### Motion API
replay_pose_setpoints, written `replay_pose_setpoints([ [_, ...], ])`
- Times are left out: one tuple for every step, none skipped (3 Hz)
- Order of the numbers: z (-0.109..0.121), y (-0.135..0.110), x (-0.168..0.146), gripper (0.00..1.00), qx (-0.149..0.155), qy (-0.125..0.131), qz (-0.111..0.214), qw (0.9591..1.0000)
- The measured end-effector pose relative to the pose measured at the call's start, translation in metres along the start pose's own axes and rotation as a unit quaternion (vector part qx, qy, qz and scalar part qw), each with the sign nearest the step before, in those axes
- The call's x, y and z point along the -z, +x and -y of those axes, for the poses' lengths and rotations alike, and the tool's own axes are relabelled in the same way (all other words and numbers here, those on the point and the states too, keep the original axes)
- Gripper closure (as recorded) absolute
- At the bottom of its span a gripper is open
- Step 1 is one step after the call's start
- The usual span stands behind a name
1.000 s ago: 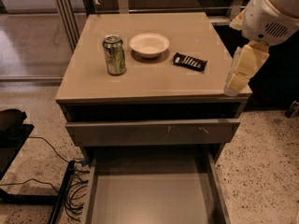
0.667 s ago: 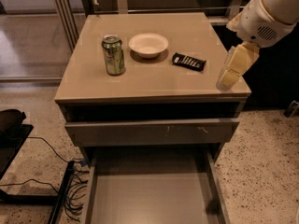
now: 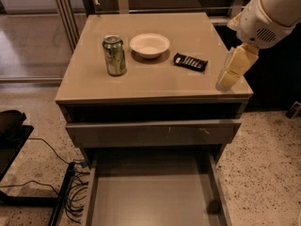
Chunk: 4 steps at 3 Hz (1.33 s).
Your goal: Place rxbar chocolate into middle drawer
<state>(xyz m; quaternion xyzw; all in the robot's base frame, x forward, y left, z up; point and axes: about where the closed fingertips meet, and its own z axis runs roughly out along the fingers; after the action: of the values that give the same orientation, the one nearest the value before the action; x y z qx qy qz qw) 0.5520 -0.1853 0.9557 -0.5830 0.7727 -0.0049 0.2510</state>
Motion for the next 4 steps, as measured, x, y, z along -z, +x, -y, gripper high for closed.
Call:
replay_pose_setpoints([
  [0.020, -0.008, -0.022, 0.00, 0.014, 0.005, 0.018, 0.9997],
  [0.044, -0.011, -0.049, 0.00, 0.021, 0.009, 0.031, 0.9993],
  [0.063, -0.006, -0.075, 0.00, 0.011, 0.000, 0.040, 0.9991],
  [0.080, 0.005, -0.097, 0.00, -0.007, -0.026, 0.065, 0.9976],
])
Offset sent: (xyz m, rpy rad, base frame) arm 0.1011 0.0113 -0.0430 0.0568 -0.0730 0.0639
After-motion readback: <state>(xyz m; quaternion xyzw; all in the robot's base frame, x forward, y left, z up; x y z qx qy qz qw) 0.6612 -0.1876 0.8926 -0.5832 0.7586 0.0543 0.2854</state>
